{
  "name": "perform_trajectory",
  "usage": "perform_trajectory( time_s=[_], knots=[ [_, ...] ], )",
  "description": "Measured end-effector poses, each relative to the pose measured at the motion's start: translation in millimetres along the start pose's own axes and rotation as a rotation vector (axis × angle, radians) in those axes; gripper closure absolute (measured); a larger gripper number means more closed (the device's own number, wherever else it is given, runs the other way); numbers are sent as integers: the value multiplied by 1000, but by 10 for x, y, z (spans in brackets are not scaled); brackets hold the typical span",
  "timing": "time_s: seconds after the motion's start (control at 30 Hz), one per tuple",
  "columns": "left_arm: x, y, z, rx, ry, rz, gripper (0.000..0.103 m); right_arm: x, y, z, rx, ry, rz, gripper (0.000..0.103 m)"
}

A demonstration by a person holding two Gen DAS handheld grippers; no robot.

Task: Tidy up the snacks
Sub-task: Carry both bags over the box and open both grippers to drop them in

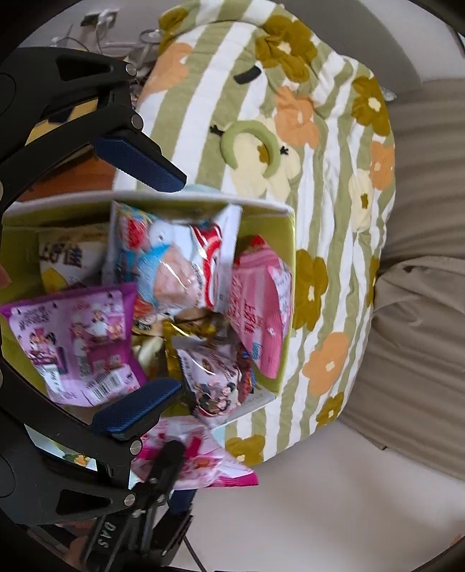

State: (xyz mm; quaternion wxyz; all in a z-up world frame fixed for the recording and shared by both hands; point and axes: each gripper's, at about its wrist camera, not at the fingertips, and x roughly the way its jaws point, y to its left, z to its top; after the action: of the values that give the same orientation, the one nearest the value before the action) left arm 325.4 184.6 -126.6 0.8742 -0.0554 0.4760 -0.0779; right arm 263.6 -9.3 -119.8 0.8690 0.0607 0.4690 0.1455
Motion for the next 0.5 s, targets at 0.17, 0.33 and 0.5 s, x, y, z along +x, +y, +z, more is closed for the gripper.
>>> perform_trajectory(
  time_s=[0.17,0.33,0.5],
  knots=[
    [-97,159,-92,-13,-14,38,0,114,71,-22,35,-6,9,18],
    [-74,232,-238,-20,4,34,0,19,114,-159,6,-65,-27,4],
    [-107,140,-338,-2,4,31,0,-53,94,-246,-10,-79,-41,4]
  ],
)
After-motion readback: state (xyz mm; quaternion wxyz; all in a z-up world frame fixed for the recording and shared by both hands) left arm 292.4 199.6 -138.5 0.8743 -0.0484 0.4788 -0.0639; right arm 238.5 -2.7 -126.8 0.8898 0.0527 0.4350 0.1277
